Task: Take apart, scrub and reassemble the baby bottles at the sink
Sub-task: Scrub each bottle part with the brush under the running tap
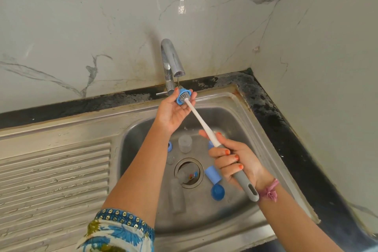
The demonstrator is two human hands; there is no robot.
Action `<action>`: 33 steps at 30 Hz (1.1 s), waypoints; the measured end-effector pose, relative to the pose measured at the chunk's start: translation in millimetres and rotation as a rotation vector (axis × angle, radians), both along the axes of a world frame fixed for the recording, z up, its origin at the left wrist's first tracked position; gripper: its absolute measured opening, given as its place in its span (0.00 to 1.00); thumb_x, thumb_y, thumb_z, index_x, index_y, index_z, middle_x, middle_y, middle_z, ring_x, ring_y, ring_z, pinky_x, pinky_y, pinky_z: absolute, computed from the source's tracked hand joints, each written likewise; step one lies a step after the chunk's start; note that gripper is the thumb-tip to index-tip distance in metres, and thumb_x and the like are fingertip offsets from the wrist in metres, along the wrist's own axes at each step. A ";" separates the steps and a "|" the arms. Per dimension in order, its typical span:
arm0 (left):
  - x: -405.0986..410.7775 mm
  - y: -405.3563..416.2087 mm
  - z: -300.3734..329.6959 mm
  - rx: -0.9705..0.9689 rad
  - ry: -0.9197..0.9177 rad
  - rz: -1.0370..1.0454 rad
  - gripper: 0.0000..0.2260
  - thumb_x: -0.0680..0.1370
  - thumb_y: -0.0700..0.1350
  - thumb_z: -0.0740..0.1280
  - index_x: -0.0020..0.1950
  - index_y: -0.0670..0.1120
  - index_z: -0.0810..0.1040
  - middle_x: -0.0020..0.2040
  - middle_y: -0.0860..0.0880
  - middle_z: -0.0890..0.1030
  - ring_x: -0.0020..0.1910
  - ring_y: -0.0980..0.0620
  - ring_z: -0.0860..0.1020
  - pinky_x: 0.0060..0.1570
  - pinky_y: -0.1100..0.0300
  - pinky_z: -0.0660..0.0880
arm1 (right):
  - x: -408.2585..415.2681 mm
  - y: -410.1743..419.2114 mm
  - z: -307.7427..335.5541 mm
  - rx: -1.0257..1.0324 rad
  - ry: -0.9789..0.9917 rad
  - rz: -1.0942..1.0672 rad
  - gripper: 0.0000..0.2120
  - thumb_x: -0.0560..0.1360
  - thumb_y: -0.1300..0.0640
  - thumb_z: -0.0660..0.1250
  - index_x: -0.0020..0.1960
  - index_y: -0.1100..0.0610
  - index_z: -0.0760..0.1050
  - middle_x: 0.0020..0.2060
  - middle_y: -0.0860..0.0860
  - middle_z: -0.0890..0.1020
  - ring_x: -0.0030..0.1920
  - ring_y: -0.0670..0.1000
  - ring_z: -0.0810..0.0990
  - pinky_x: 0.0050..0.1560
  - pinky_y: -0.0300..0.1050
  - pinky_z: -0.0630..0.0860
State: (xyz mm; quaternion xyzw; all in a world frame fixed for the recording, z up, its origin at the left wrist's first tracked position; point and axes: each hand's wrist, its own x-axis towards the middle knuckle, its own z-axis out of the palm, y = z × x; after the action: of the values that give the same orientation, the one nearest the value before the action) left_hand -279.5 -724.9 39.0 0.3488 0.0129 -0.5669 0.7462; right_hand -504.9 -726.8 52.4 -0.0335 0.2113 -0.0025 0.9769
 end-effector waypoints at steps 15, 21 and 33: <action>-6.4 -12.4 2.5 0.306 -0.206 0.088 0.12 0.73 0.47 0.74 0.52 0.42 0.79 0.51 0.42 0.83 0.50 0.47 0.83 0.48 0.56 0.80 | -8.2 -14.8 -17.9 -2.471 1.131 0.501 0.26 0.83 0.50 0.52 0.78 0.40 0.45 0.32 0.47 0.65 0.27 0.49 0.69 0.28 0.44 0.66; -2.0 -8.6 5.0 0.217 -0.120 0.078 0.09 0.77 0.44 0.69 0.54 0.40 0.78 0.48 0.41 0.82 0.49 0.44 0.82 0.52 0.53 0.80 | -3.0 -11.6 -4.6 -0.822 0.413 0.088 0.14 0.80 0.50 0.62 0.64 0.45 0.77 0.27 0.46 0.65 0.22 0.43 0.59 0.18 0.34 0.58; 7.9 4.2 -6.5 0.273 -0.151 0.162 0.19 0.73 0.48 0.74 0.60 0.42 0.77 0.56 0.43 0.83 0.53 0.49 0.82 0.51 0.57 0.79 | -27.5 -20.2 1.6 -2.111 0.915 0.278 0.18 0.82 0.48 0.57 0.71 0.39 0.66 0.31 0.47 0.72 0.33 0.50 0.73 0.36 0.44 0.73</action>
State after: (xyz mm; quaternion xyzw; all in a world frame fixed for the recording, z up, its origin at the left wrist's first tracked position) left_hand -271.6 -720.7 32.6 0.4864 0.0618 -0.4701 0.7339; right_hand -532.3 -746.9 54.0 -0.8530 0.4321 -0.0578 0.2869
